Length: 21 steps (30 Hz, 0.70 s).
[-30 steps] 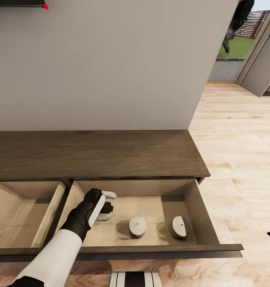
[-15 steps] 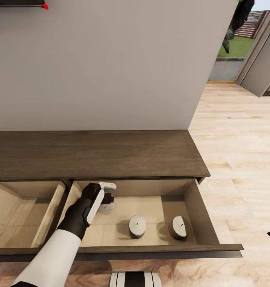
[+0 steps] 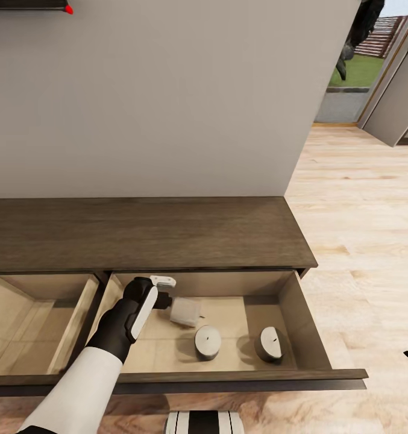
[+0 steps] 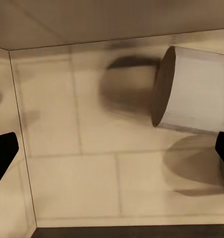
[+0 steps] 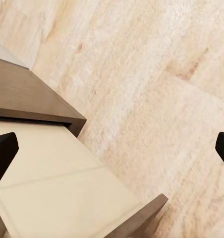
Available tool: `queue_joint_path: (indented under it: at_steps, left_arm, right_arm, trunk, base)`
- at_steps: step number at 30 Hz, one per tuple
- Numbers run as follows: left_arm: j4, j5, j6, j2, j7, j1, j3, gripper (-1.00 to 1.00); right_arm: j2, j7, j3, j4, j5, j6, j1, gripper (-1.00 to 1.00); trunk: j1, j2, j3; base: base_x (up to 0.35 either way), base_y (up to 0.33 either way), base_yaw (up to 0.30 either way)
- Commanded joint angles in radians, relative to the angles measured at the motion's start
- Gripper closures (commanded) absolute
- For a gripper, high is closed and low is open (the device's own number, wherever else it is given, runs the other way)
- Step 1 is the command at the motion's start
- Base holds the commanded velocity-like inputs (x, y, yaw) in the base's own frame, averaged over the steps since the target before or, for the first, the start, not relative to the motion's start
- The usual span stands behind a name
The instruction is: Place each of the two pumpkins and all three candles from the living room inside a cabinet in the living room (use any cabinet), then make sure every cabinet is closed, and position the cauldron so it is next to a table in the living room.
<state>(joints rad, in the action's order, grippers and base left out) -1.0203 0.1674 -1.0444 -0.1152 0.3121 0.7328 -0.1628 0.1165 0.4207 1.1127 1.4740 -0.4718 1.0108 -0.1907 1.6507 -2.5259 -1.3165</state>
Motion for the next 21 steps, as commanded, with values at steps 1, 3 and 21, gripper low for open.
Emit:
queue_joint_path:
  at_steps: [1, 3, 21]
  left_arm:
    - [0.000, 0.011, -0.003, 0.000, 0.010, 0.000, -0.001, -1.00]
    - [0.000, 0.010, -0.003, 0.000, 0.010, 0.000, -0.001, -1.00]
    - [-0.001, 0.009, -0.003, 0.000, 0.010, 0.000, -0.001, -1.00]
  right_arm:
    - [0.000, 0.010, 0.002, 0.000, 0.009, 0.005, -0.001, -1.00]
    - [0.000, 0.010, 0.002, 0.000, 0.009, 0.005, -0.001, -1.00]
    - [0.000, 0.010, 0.002, 0.000, 0.009, 0.005, -0.001, -1.00]
  trunk:
    - [0.000, 0.000, -0.001]
    - [0.000, 0.000, -0.001]
    - [0.000, 0.000, -0.001]
  base:
    - [0.000, 0.000, 0.000]
    - [0.000, 0.000, 0.000]
    - [-0.071, 0.000, 0.000]
